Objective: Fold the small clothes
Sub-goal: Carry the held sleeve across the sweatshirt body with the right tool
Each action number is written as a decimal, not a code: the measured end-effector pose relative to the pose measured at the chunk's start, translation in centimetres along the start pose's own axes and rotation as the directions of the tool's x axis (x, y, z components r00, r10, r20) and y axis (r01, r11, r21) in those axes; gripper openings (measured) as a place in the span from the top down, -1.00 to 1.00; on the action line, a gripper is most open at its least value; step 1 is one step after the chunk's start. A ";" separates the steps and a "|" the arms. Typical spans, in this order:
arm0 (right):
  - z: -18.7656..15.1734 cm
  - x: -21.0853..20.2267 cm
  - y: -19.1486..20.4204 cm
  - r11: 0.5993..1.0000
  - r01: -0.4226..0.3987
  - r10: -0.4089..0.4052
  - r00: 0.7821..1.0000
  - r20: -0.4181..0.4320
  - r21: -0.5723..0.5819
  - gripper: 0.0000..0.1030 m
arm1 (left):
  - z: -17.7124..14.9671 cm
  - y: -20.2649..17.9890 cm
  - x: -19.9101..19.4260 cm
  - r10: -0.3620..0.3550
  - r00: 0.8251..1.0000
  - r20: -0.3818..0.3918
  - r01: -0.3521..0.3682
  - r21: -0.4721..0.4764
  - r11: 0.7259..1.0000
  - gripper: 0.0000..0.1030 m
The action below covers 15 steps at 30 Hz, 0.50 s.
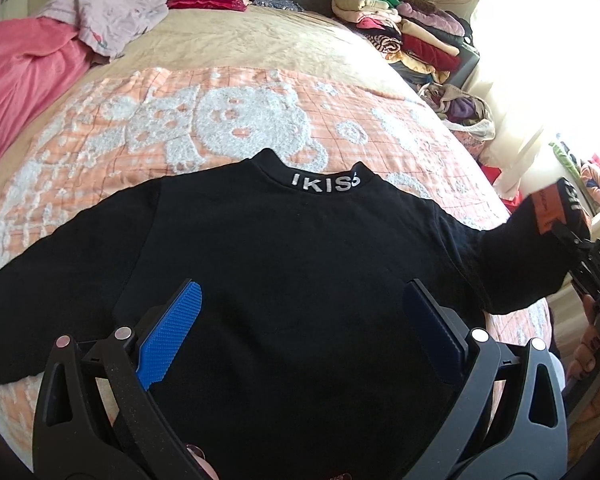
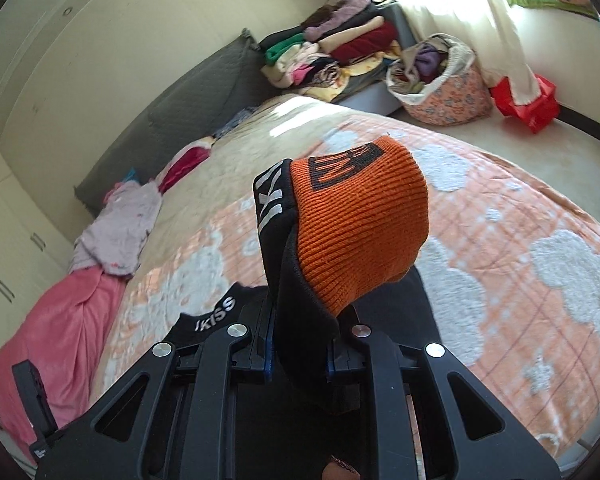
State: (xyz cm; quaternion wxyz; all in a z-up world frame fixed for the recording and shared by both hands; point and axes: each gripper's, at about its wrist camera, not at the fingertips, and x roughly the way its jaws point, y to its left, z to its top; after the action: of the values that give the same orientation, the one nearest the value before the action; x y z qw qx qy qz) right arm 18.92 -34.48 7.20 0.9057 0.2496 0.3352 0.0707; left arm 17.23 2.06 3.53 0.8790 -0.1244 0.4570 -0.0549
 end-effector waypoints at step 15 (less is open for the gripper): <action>-5.5 5.3 10.8 0.981 -0.059 0.037 0.992 -0.123 -0.182 0.68 | -1.0 6.2 -1.6 -0.051 0.999 0.005 0.052 -0.092 0.994 -0.84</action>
State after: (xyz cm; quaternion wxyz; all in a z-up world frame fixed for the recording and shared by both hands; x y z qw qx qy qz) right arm 19.90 -21.33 5.99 0.9015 0.1674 0.3744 0.1381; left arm 15.38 8.16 2.56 0.8714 -0.1765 0.4543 -0.0564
